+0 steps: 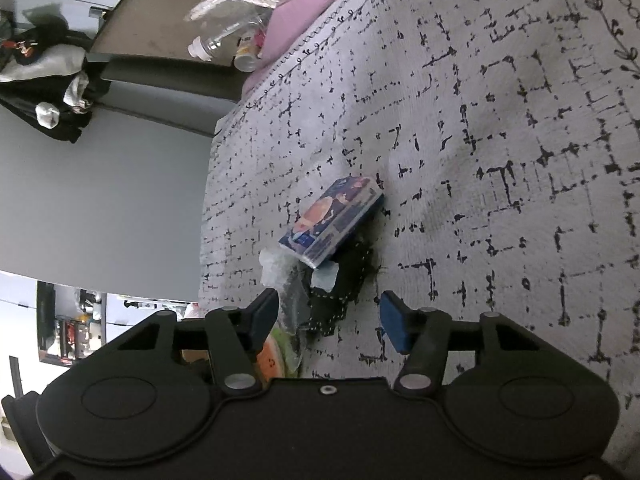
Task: Organize soft objects
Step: 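Move both grippers toward the black plastic bag beside the burger toy, then close the left gripper on the black plastic bag while the right gripper grips it too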
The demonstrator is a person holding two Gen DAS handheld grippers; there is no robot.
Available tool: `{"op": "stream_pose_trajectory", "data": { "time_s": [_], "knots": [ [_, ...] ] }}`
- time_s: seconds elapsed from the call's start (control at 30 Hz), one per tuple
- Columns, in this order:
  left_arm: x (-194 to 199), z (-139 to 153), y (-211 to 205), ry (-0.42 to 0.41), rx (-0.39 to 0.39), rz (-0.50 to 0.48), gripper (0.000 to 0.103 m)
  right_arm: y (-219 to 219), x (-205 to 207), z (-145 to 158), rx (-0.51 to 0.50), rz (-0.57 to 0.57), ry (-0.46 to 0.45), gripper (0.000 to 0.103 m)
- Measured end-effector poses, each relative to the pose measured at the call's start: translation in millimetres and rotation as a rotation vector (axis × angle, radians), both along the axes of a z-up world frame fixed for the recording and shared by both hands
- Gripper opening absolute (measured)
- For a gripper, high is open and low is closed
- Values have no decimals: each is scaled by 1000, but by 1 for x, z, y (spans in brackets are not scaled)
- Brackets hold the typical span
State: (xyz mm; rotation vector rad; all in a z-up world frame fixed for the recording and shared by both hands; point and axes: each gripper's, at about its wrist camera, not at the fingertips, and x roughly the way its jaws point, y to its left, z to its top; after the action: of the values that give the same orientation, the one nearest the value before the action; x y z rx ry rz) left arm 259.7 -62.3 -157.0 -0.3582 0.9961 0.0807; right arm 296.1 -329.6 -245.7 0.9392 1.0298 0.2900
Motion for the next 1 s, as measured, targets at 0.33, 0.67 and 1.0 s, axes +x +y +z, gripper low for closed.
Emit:
{"op": "stream_pose_trajectory", "data": {
  "time_s": [0.33,0.67,1.0],
  "knots": [
    [29,-26,-6,40,-2,7,52,9,17,-15,-16,20,15,56],
    [43,-46,-10,69,68,28,53,15,29,-22,-23,28,4,55],
    [35,-42,-19,29,57,16,28,19,29,-24,-74,37,-14,23]
  ]
}}
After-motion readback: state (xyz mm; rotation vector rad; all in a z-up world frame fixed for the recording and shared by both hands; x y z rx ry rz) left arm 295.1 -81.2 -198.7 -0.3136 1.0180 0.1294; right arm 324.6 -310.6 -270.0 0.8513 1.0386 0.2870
